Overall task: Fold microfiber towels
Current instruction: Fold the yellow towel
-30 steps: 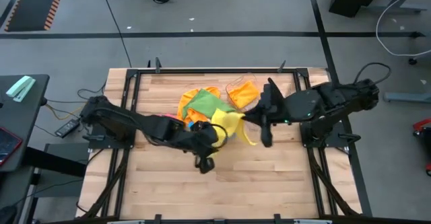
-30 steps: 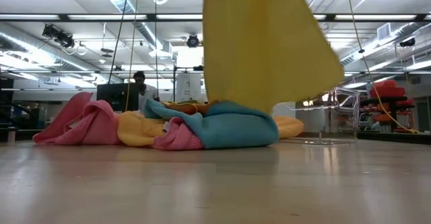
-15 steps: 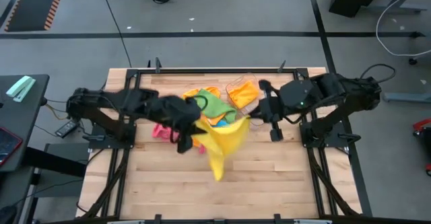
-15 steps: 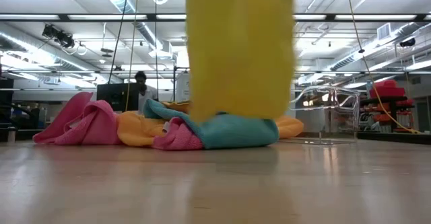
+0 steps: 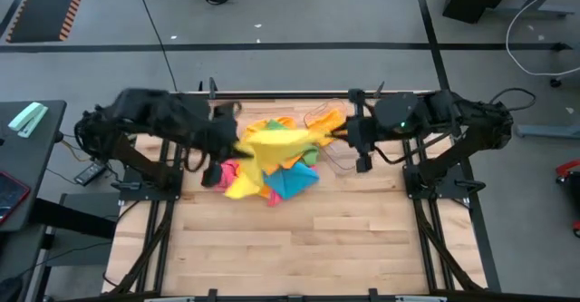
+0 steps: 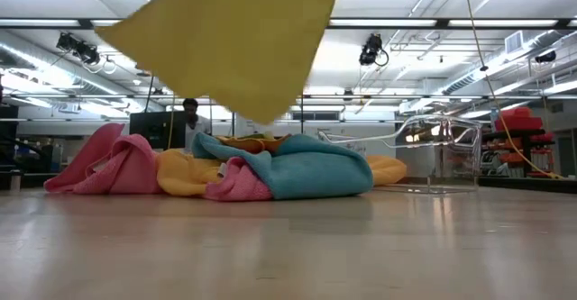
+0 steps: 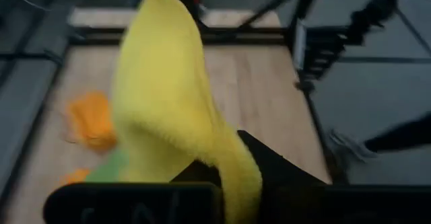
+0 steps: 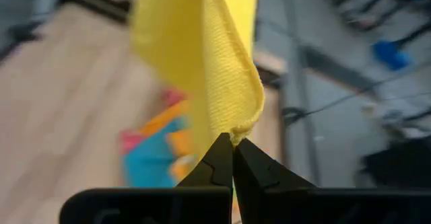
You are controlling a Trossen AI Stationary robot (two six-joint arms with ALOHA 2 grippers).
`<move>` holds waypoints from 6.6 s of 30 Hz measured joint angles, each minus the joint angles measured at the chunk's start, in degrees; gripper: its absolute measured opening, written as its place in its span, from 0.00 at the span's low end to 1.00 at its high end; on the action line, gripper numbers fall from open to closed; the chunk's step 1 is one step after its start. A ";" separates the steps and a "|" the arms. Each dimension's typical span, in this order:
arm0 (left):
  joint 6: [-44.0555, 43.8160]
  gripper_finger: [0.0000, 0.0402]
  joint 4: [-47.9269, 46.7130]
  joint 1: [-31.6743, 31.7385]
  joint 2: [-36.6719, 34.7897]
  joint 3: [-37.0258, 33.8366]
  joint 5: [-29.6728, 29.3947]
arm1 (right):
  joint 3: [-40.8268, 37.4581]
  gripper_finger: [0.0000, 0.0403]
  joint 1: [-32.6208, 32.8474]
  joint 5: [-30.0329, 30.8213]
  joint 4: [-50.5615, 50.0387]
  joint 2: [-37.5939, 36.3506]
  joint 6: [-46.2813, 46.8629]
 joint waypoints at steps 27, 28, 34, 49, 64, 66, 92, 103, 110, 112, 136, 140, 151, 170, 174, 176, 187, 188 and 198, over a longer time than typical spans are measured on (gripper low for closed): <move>-37.42 0.03 66.36 -23.25 34.83 -27.12 2.61 | -33.76 0.01 27.75 -20.05 -1.62 0.40 33.23; -38.70 0.02 68.37 -23.32 35.23 -27.12 3.09 | -33.76 0.01 28.81 -21.96 -1.31 0.40 34.10; -39.78 0.05 71.65 -24.09 35.35 -27.10 3.99 | -33.76 0.01 34.17 -27.05 0.87 0.40 34.40; -38.79 0.04 50.59 -21.86 34.62 -27.10 9.14 | -42.60 0.01 24.75 -17.40 8.99 0.71 27.86; -37.37 0.04 41.47 -19.96 38.36 -27.12 3.30 | -56.16 0.01 21.43 -15.91 23.99 0.69 27.86; -37.45 0.03 40.40 -19.63 38.97 -27.13 3.15 | -56.91 0.01 20.69 -15.55 24.65 0.69 27.90; -35.91 0.03 33.80 -16.28 39.40 -27.14 -1.88 | -58.72 0.01 13.10 -15.14 23.98 0.69 27.09; -34.80 0.08 33.29 -15.91 37.43 -26.90 -2.03 | -54.30 0.01 14.09 -18.60 17.13 0.65 30.36; -31.53 0.05 32.00 -13.84 37.45 -26.99 -2.77 | -55.46 0.01 13.89 -17.51 17.54 0.65 30.70; -30.78 0.03 31.91 -13.34 37.45 -26.99 -2.84 | -56.35 0.01 13.93 -17.61 18.52 0.65 30.72; -31.60 0.17 32.05 -13.13 37.47 -31.40 -7.45 | -59.05 0.03 13.91 -15.85 23.95 0.65 30.63; -31.63 0.28 32.03 -13.13 37.47 -31.40 -7.74 | -59.05 0.13 13.90 -13.92 23.74 0.65 31.96; -30.85 0.49 29.33 -13.10 37.15 -31.40 -8.99 | -59.05 0.41 13.86 -11.23 15.81 0.65 41.05; -13.64 0.42 43.50 -12.98 33.79 -31.29 -6.41 | -59.03 0.46 25.39 -8.11 33.50 1.02 65.81; -13.30 0.39 43.75 -12.08 34.30 -31.34 -6.31 | -58.98 0.46 29.41 -3.20 36.25 4.56 67.69; -13.23 0.37 42.88 -11.44 33.85 -31.34 -5.88 | -59.05 0.46 31.17 -2.76 36.32 7.64 67.92; -12.16 0.26 38.31 -10.35 28.36 -31.08 -2.95 | -58.78 0.46 36.41 -5.54 27.40 14.36 59.99; -13.02 0.26 38.47 -10.31 28.36 -30.94 -2.92 | -58.72 0.46 36.15 -5.04 25.52 14.45 56.73; -14.93 0.20 41.41 -10.76 28.47 -30.73 -0.73 | -59.04 0.46 24.75 12.37 10.11 14.30 28.61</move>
